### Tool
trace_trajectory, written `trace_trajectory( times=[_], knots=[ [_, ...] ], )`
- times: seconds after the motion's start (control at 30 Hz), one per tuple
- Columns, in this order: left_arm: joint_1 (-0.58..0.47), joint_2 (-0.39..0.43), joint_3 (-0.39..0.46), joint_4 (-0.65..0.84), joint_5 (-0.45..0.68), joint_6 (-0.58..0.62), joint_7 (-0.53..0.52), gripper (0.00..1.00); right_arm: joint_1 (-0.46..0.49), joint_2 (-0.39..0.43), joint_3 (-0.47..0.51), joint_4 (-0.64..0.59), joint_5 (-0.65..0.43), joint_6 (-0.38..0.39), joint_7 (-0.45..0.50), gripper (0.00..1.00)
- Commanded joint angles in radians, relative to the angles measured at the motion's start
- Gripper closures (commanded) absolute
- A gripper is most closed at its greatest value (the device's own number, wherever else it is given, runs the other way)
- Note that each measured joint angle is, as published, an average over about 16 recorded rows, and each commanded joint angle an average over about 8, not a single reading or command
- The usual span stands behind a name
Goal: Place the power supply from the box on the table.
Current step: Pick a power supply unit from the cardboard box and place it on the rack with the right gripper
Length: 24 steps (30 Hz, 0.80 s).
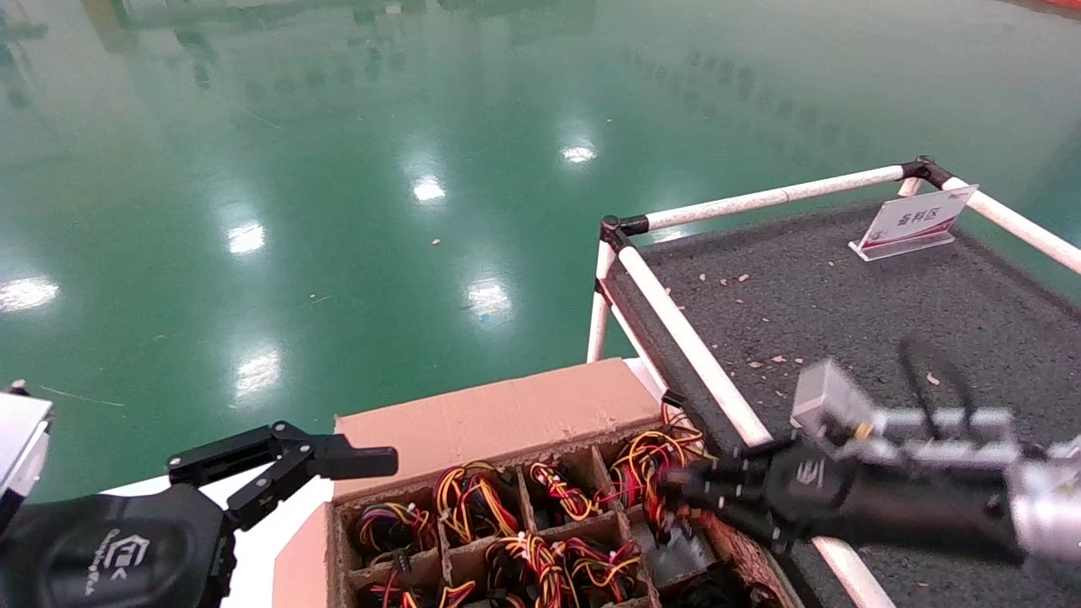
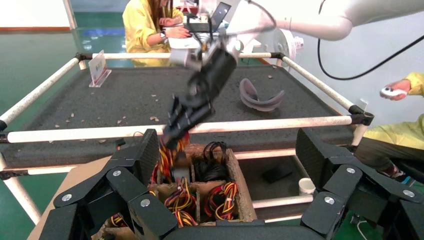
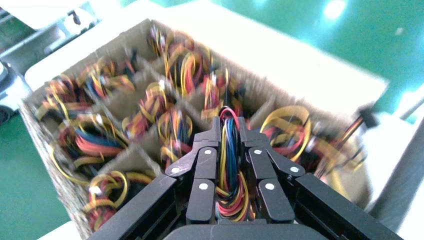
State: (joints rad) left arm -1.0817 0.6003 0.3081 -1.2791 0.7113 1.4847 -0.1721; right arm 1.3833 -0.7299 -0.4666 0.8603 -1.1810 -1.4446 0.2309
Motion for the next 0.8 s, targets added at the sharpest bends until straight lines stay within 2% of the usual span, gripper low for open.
trace_trajectory(
  times=[0.03,0.23,0.4,0.63,0.8],
  knots=[
    [0.000,0.000,0.000,0.000,0.000,0.000,0.000,0.00,0.015,0.018,0.010,0.028,0.016,-0.011,0.025,1.00],
    [0.000,0.000,0.000,0.000,0.000,0.000,0.000,0.00,0.125,0.065,0.049,0.073,0.057,-0.037,0.113,1.00],
    [0.000,0.000,0.001,0.000,0.000,0.000,0.000,0.00,0.270,0.060,0.059,0.026,0.035,-0.046,0.129,1.00],
    [0.000,0.000,0.001,0.000,-0.001,0.000,0.000,0.00,0.499,-0.038,0.030,-0.206,-0.081,0.001,0.022,1.00],
    [0.000,0.000,0.001,0.000,-0.001,0.000,0.001,0.00,0.605,-0.134,0.008,-0.409,-0.163,0.141,-0.074,1.00]
  ],
)
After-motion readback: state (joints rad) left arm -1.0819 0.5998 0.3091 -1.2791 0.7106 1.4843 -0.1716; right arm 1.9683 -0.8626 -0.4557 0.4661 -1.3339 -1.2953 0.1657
